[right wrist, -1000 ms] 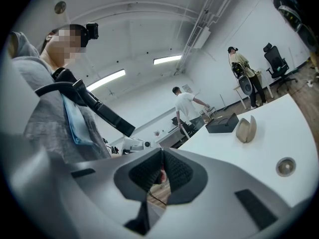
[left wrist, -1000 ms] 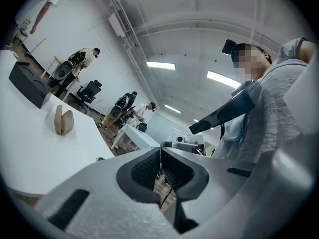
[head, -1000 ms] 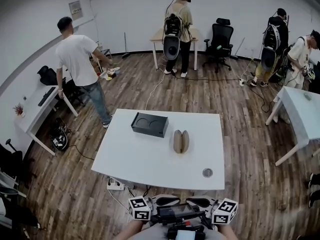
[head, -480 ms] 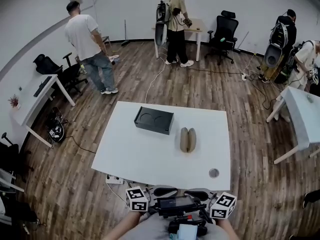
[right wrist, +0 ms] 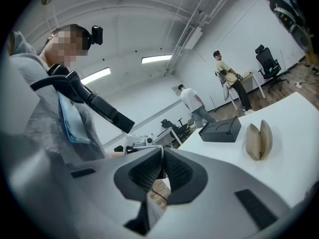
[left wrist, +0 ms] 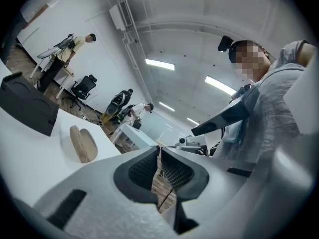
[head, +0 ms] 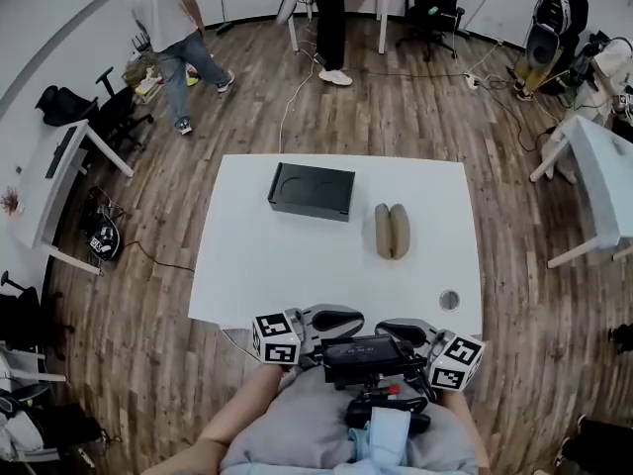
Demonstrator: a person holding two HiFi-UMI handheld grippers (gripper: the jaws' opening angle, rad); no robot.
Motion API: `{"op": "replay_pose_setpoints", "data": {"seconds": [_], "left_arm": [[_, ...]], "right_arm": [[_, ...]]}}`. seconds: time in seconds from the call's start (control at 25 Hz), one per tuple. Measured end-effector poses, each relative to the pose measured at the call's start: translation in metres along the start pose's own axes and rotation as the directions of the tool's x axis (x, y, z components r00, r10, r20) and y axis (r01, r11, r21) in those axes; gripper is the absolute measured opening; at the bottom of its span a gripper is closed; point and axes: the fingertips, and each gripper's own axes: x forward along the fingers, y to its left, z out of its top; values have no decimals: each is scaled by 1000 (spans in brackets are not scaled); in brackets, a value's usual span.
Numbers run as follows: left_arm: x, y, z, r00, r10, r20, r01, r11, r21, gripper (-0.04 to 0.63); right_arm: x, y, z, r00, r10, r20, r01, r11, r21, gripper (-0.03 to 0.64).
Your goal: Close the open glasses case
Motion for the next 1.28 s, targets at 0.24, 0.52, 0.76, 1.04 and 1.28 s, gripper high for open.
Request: {"op": "replay_pose_setpoints", "data": {"seconds": [0.24,0.52,0.76,1.04,1.28], "left_arm": [[-9,19,-3,995,-70,-67,68,997,-30,20],[5,36,4,990,-107,-90,104,994,-39,21],[10,36,0,981,-139,-133,135,990,-37,20],[21,66,17,970,-118,-211,129,991,42,21],[38,59,7,967,-124,-224,130,991,14,21]], "right_arm": [[16,-9,-3,997,-75,19,74,996,44,35],[15,-27,-2,994,-113,-6,113,992,47,35],[22,-33,4,992,-123,14,121,989,87,35],[12,-99,14,944,-327,49,320,941,110,37],[0,-181,21,845,-535,-8,534,844,39,40]]}}
